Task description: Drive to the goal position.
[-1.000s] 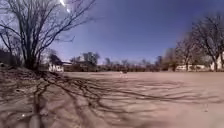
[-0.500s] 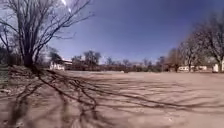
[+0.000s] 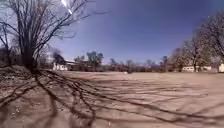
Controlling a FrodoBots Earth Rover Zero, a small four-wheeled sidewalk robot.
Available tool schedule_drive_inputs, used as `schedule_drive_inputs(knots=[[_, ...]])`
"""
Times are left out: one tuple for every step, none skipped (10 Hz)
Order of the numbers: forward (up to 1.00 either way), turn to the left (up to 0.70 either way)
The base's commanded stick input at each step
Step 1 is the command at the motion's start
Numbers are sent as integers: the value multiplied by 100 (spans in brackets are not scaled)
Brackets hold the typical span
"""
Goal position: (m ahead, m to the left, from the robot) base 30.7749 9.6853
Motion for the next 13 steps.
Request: schedule_drive_inputs(knots=[[100, 0], [100, 0], [100, 0], [100, 0], [100, 0], [100, 0], [100, 0], [100, 0], [100, 0], [100, 0], [100, 0], [100, 0], [100, 0]])
